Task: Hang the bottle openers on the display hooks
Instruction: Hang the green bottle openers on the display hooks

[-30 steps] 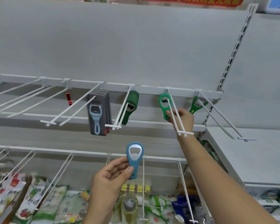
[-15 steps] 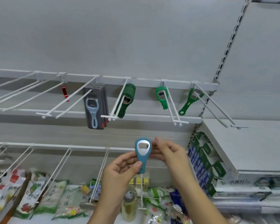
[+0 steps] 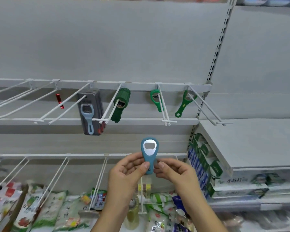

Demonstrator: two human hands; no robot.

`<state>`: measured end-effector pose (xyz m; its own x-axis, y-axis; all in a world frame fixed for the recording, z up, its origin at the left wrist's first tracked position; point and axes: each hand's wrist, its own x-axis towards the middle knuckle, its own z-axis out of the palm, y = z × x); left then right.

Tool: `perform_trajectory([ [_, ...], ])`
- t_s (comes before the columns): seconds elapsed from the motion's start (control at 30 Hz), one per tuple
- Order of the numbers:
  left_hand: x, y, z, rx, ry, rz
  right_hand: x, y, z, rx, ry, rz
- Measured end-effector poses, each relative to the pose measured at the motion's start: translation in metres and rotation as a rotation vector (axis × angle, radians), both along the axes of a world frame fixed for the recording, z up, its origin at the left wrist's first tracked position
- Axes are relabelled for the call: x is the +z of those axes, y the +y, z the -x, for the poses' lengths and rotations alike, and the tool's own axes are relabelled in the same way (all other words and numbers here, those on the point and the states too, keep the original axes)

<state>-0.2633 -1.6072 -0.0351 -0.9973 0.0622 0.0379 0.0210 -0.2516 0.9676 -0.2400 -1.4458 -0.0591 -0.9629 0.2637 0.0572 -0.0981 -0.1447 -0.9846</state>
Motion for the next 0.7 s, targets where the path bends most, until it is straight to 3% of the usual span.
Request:
perform_trajectory([
  [0.33,0.034,0.027,0.002,-0.058,0.072,-0.086,-0.033,0.030,-0.019,-0.116,-0.121,0.014],
  [0.7,0.026,0.030,-0.006,-0.045,0.061,-0.074,-0.045,0.038,-0.023,-0.086,-0.151,-0.034],
])
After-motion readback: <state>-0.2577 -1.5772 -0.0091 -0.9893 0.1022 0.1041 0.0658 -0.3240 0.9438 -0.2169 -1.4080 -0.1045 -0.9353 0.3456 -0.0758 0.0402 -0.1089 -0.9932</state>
